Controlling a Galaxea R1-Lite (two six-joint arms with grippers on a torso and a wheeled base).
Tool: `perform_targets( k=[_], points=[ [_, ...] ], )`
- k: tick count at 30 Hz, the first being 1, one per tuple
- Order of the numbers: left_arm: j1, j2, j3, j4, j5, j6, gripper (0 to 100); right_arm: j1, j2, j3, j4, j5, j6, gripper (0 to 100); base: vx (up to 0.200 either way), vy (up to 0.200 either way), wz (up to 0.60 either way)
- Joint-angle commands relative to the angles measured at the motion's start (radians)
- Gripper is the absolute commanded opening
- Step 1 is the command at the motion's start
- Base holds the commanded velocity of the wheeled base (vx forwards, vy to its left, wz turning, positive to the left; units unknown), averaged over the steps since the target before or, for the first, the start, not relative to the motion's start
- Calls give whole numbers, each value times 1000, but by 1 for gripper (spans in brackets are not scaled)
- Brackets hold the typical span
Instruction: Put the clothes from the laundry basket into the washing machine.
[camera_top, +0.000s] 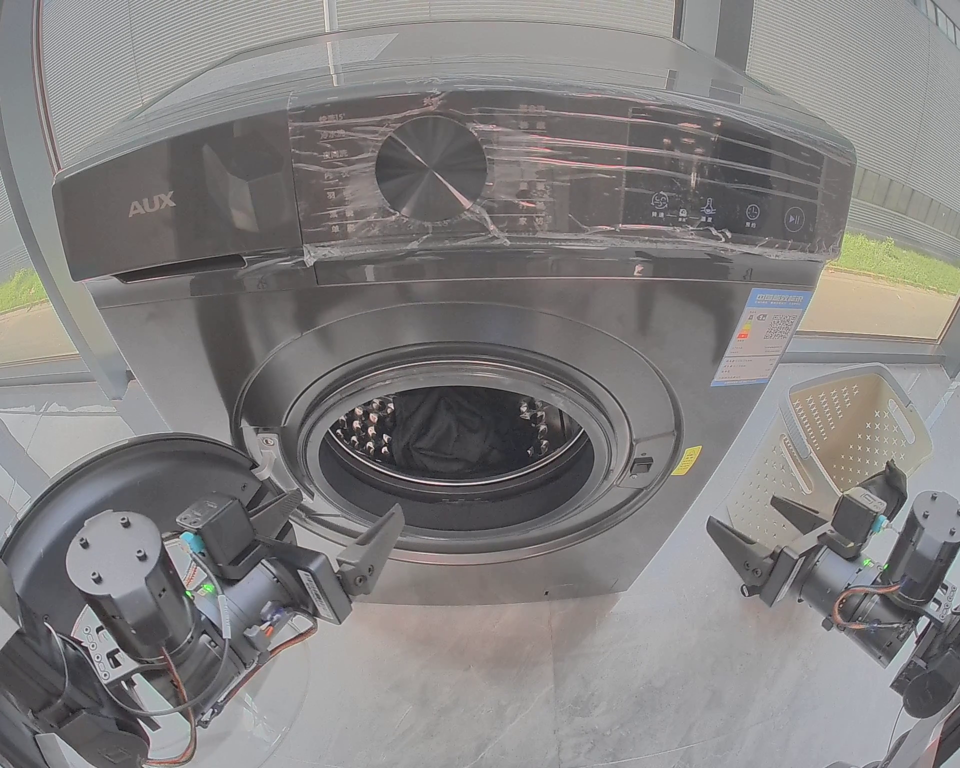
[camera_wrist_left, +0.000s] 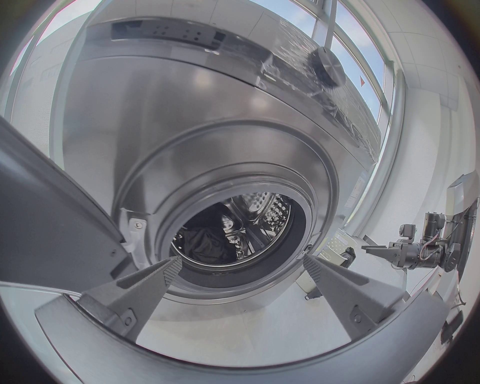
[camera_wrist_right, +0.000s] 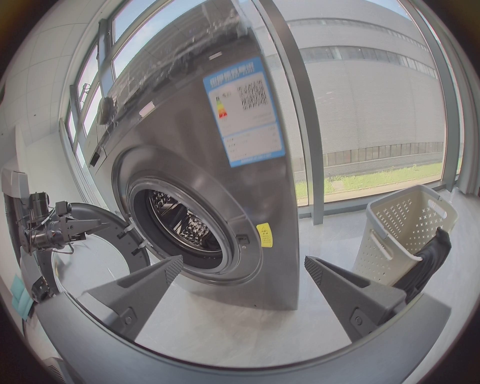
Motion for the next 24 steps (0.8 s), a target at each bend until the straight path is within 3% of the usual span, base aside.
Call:
perform_targets(
  k=[1,12,15,19,24],
  points=[
    [26,-65,50,-4,8,9,100,-35,-127,20,35,4,-20,100,0,0,0],
    [49,-226,150,-9,12,99,100,-37,-512,20,535,-4,-34,100,-200,0,0],
    [51,-267,193,0,15,116,100,-37,-618,20,655,-5,-34,100,0,0,0],
    [49,-333,193,23,92,108,100,-38,-765,20,816,-4,-32,100,0,0,0],
    [49,-416,193,88,113,113,100,-84,-888,20,938,-2,-34,100,0,0,0]
  ],
)
